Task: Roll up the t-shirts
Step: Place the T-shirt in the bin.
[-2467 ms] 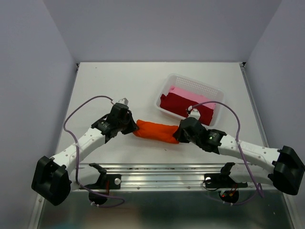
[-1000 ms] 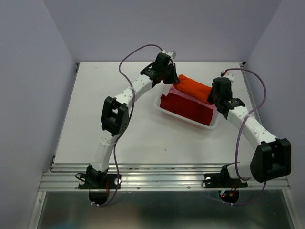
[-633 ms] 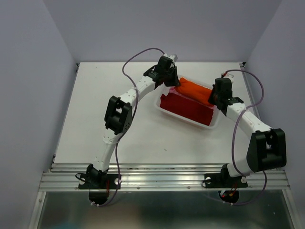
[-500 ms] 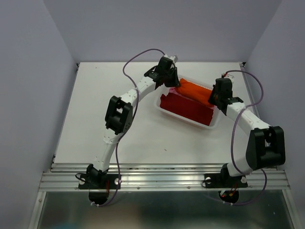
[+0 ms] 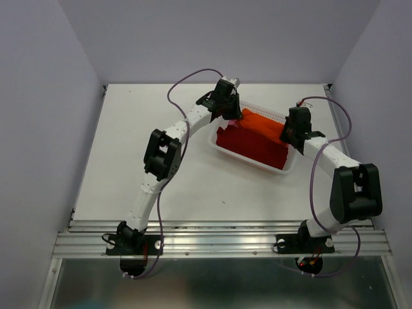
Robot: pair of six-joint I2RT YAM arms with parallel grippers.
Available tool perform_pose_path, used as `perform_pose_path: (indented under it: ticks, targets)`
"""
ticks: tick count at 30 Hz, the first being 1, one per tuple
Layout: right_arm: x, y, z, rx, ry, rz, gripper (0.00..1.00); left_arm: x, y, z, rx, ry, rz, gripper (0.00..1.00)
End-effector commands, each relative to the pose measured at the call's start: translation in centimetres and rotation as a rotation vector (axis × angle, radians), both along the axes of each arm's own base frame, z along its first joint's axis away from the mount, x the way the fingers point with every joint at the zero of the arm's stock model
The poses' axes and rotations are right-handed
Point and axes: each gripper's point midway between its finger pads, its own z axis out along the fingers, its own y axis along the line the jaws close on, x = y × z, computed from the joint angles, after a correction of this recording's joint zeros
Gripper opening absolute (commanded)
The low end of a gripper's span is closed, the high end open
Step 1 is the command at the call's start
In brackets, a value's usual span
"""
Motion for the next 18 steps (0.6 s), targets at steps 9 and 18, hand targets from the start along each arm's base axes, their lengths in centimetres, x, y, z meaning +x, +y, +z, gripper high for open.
perform_pose_path:
  ticks: [9, 18]
  targets:
    - [0.0, -2.2, -1.7, -0.062, 0.046, -0.046, 0.08, 2.6, 2.7, -1.5, 0.101, -0.042, 0.097, 0.00]
    - [0.0, -2.1, -1.6, -0.052, 0.044, -0.049, 0.11, 3.0, 3.1, -1.9, 0.103, -0.035, 0.122, 0.00]
